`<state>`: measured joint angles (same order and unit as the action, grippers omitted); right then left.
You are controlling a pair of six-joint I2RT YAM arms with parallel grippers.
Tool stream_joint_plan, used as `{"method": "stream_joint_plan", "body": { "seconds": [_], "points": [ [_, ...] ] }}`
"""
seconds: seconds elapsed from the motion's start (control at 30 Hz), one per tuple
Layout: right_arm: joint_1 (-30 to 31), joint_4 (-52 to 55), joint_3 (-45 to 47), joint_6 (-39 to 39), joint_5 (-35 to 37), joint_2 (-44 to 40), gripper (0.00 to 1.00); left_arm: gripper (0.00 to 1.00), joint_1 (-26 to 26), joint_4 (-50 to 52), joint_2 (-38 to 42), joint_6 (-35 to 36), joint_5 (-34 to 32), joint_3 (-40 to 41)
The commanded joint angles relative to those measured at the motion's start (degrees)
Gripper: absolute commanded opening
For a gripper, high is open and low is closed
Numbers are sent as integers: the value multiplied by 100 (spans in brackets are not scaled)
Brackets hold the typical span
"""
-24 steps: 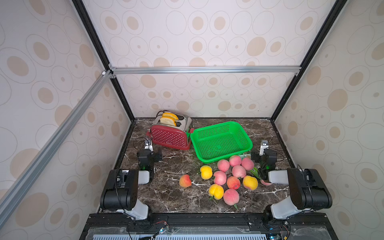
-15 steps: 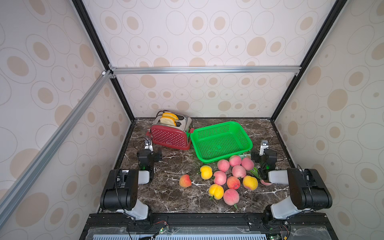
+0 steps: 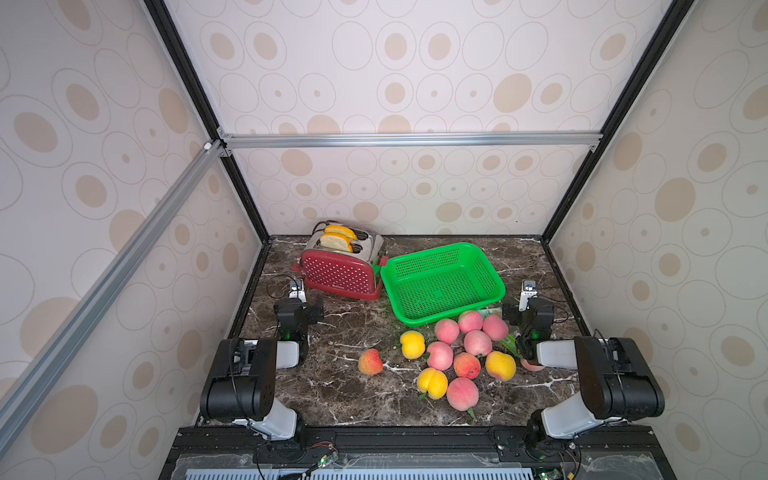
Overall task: Put the peaches into the basket
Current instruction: Pick up the peach from the center of the board.
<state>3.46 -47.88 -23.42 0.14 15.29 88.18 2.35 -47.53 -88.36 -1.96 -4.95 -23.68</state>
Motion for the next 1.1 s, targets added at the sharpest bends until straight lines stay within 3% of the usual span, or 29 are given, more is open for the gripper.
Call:
{"method": "stream_joint_plan", "body": {
  "seconds": [0.0, 0.3, 0.5, 0.6, 0.8, 0.9, 0.97, 1.07],
  "points": [
    [-22, 45, 24, 3, 20, 2, 100, 99, -6, -3, 2, -29, 7, -90],
    [-21, 28, 58, 15, 118, -28, 100, 99, -38, -193, 62, -9, -67, 8],
    [-19, -57, 130, 143, 362, -91, 100, 99, -209, 2288, 951, -570, -1556, -770],
    [-19, -327, 313, 112, 328, -152, 100, 99, -414, 2360, 1291, -472, -1773, -663],
    [17, -583, 525, -64, 144, -404, 100, 99, -468, 2470, 1492, -478, -1606, -734],
    [138, 884, 179, -15, 375, -1282, 100, 99, -499, 3030, 1756, -633, -1755, -996],
    [139, 2193, -234, 256, 392, -1871, 100, 99, -538, 3915, 1953, -910, -1841, -1447],
    [143, 3223, -506, 588, 386, -2575, 100, 99, -601, 5011, 2234, -1310, -1665, -2069]
  ]
}}
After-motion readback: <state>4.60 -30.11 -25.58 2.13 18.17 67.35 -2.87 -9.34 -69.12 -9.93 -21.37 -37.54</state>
